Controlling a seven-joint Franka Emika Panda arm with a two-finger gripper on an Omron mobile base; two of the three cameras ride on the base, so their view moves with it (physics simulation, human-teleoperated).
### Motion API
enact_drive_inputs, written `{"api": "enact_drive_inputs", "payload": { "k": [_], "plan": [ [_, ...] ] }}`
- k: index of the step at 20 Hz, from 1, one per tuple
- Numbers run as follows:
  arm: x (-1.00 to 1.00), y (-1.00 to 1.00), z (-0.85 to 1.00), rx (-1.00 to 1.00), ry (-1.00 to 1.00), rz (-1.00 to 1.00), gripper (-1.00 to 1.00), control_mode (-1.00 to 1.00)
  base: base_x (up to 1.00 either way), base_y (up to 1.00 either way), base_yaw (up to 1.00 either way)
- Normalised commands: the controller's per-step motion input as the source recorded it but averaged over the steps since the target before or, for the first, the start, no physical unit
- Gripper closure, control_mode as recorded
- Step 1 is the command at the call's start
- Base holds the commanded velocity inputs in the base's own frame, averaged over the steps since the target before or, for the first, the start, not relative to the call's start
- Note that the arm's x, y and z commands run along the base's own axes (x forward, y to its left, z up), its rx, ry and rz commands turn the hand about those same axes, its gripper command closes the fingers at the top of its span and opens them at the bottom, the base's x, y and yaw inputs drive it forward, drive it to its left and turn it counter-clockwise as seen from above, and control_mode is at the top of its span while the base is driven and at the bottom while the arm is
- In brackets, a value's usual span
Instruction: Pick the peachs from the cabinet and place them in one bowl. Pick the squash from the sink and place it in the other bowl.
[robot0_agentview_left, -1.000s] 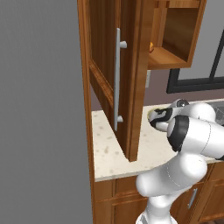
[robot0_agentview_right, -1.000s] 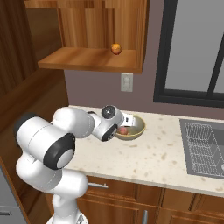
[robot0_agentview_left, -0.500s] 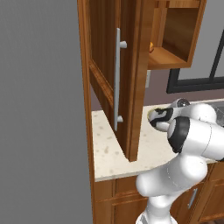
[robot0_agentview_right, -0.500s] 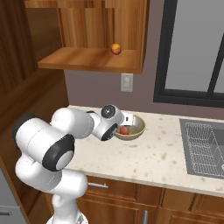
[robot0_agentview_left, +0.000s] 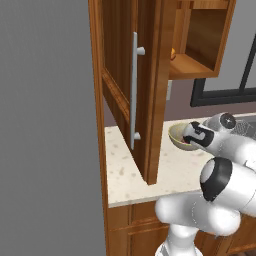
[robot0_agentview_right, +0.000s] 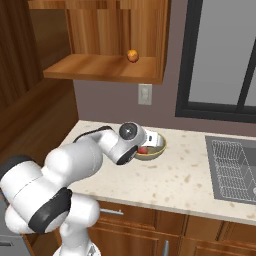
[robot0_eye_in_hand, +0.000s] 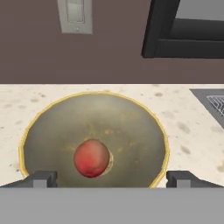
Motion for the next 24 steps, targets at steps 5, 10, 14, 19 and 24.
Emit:
{"api": "enact_drive_inputs", "payload": {
  "k": [5, 10, 14, 19, 24],
  "plan": [
    [-0.57, -0.08, 0.47, 0.01, 0.01, 0.00, -1.00, -1.00, 0.00, 0.00, 0.00],
    [-0.47, 0.00, 0.40, -0.01, 0.08, 0.00, -1.00, -1.00, 0.00, 0.00, 0.00],
    [-0.46, -0.01, 0.44, 0.00, 0.12, 0.00, -1.00, -1.00, 0.00, 0.00, 0.00],
    [-0.67, 0.00, 0.26, 0.00, 0.04, 0.00, -1.00, -1.00, 0.00, 0.00, 0.00],
    [-0.85, 0.02, 0.27, 0.00, -0.01, 0.00, -1.00, -1.00, 0.00, 0.00, 0.00]
  ]
}}
